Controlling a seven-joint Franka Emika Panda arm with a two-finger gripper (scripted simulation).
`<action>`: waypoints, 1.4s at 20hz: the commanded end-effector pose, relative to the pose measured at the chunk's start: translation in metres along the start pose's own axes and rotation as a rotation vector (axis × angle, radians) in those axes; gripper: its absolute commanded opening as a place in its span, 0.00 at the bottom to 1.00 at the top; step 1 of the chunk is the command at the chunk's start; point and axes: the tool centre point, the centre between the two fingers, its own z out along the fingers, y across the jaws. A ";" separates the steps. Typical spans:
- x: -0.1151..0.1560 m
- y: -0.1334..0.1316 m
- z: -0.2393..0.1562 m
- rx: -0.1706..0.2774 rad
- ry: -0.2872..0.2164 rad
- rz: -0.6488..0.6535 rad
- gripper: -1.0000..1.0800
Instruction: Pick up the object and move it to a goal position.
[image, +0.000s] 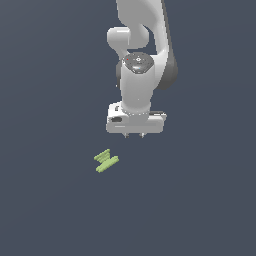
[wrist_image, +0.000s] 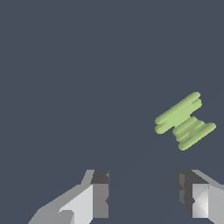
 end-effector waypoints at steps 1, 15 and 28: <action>0.001 0.002 0.003 -0.004 -0.007 0.020 0.62; 0.020 0.024 0.041 -0.085 -0.088 0.289 0.62; 0.035 0.051 0.088 -0.242 -0.146 0.611 0.62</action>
